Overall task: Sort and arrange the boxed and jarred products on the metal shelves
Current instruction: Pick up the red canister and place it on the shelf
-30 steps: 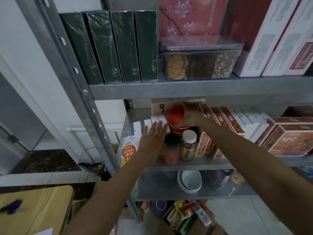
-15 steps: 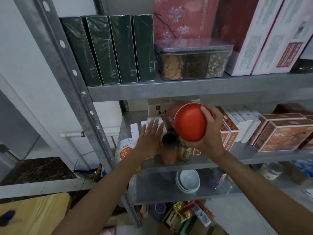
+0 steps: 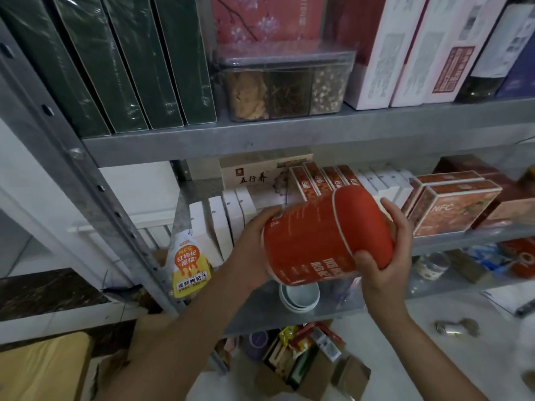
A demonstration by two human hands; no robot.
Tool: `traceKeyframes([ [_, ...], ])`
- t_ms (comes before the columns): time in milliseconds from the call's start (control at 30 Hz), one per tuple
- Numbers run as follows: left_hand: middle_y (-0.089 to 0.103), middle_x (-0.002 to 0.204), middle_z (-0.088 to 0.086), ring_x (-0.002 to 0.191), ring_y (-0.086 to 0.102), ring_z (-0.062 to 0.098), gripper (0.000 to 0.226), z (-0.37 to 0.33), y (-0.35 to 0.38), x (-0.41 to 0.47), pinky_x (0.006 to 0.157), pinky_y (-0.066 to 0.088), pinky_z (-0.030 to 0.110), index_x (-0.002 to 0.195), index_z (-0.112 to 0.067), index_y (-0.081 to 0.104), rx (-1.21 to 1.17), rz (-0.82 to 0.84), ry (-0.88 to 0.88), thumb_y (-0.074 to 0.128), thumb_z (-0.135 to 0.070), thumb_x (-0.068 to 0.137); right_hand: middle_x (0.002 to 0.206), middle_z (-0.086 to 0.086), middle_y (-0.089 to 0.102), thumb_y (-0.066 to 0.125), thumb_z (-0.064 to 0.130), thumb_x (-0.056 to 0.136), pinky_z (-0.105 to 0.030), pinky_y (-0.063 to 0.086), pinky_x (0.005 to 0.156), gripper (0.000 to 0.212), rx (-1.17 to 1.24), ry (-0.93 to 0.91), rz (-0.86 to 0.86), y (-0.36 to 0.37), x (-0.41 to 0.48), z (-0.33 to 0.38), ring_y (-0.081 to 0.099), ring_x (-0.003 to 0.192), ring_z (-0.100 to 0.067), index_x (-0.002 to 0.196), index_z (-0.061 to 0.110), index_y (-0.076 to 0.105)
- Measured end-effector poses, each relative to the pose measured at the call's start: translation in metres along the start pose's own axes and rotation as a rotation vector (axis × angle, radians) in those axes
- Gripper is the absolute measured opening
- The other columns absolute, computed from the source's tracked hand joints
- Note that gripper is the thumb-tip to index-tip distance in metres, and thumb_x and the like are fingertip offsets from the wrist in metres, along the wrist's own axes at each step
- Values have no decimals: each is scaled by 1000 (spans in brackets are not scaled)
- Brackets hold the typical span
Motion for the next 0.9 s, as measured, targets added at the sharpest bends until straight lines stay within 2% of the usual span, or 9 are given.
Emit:
traceKeyframes([
  [67,71,73,6,67,69,24,22,24,1,-4,66,58,36,83,-17,72,-81,-119,-108,64,-37,85,109,32,61,62,79,68,-15,55,66,90,105,204,-82,-12,1,-17,67,97,-2,136,25,38],
  [167,73,87,9,79,70,28,29,51,13,-12,82,55,41,95,-16,73,-154,-219,-208,62,-42,88,91,16,70,63,73,62,-19,54,60,70,197,479,-220,-22,-3,-46,71,80,-4,119,35,47],
  [333,67,119,17,110,61,39,61,85,28,-21,97,45,59,126,-18,60,-258,-288,-298,60,-60,83,99,-8,69,67,68,67,-39,58,70,86,392,736,-218,-17,2,-62,71,82,-22,132,14,50],
  [400,62,123,19,113,58,42,62,90,27,-21,96,43,64,130,-19,54,-269,-300,-292,63,-58,82,98,-11,71,65,64,76,-41,59,72,72,459,810,-131,-16,6,-64,71,84,-26,124,12,59],
  [500,59,127,21,116,55,44,55,92,31,-20,96,43,66,128,-20,55,-271,-250,-316,64,-51,83,79,-5,72,54,58,88,-36,59,63,47,622,898,-19,-16,13,-64,71,70,-21,95,16,73],
  [600,69,115,15,104,64,37,39,96,49,-19,88,54,53,113,-21,65,-261,-84,-351,56,-50,88,71,1,71,47,58,91,-32,60,63,52,719,928,97,-13,16,-63,70,64,-15,74,20,78],
  [700,71,85,6,79,69,28,34,97,54,-17,66,59,40,91,-21,70,-231,-10,-339,51,-50,92,79,-1,72,49,59,86,-34,61,70,49,697,907,185,-9,17,-60,71,70,-16,81,20,78],
  [833,73,83,9,74,72,29,46,93,52,-10,63,61,44,81,-16,78,-222,-11,-268,51,-52,93,79,-3,74,51,61,87,-31,59,60,47,516,878,166,-16,19,-56,72,69,-18,82,24,78],
  [900,75,80,7,71,73,25,51,89,49,-3,58,60,41,76,-17,79,-232,-36,-170,49,-54,94,91,-3,75,51,63,87,-33,59,65,47,433,813,167,-23,21,-52,73,82,-20,104,25,73],
])
Point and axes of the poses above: each hand's wrist, its own x-axis towards the middle knuckle, its own y-axis out of the palm, z = x × y, the point moved 7 cm from there along x, towards the middle knuckle
